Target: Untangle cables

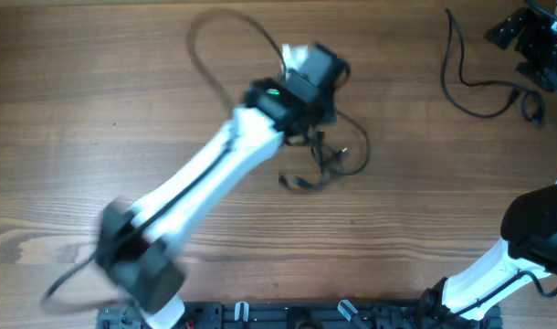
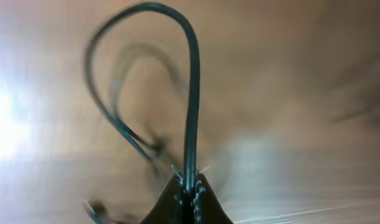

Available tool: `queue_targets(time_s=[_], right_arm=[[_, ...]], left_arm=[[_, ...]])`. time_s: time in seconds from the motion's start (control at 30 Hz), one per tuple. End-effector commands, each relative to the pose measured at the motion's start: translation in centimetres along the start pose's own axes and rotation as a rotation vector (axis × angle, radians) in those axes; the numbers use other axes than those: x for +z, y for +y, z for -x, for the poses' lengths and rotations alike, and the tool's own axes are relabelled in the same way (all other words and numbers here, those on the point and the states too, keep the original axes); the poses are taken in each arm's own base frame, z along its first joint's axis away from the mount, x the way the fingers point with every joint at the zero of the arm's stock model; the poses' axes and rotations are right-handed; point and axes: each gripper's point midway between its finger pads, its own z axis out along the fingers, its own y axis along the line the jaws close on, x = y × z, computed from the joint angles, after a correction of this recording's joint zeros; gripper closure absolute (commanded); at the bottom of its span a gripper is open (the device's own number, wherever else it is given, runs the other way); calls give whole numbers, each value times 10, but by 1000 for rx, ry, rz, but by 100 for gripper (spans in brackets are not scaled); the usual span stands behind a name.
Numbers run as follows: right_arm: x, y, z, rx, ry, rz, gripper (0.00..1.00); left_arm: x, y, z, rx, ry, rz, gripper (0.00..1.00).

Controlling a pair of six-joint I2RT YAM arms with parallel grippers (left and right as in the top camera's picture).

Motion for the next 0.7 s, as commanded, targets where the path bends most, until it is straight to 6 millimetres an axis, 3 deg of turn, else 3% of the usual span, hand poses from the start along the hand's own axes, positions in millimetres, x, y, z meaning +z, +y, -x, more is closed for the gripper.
queue_targets(time_s=[0.0, 0.1, 0.2, 0.23, 0.27, 0.33, 0.47, 0.57, 0.67], right_arm=[[-5, 2, 3, -32, -17, -11, 1], [-4, 5, 3, -40, -17, -5, 0], [-2, 11, 2, -63, -14, 4, 1], [0, 22, -1, -115, -3, 51, 0], [0, 30, -4, -144, 5, 84, 1], [2, 40, -7, -179, 15, 121, 1], [6, 56, -16, -229, 39, 152, 1], [7, 94, -43, -291, 120, 297, 1], [13, 129, -76, -366, 210, 367, 3]], left_arm=[[-149, -27, 77, -26, -347, -229, 96], [-220, -30, 93, -55, -482, -353, 96], [-264, -39, 95, -50, -539, -474, 96], [-283, -42, 96, -50, -565, -529, 96], [-288, -43, 96, -47, -570, -544, 96], [-285, -37, 96, -48, -574, -507, 96], [-243, 26, 107, -80, -635, -82, 96], [-212, 29, 105, -70, -589, -11, 96], [-216, 32, 117, -101, -631, -16, 96]])
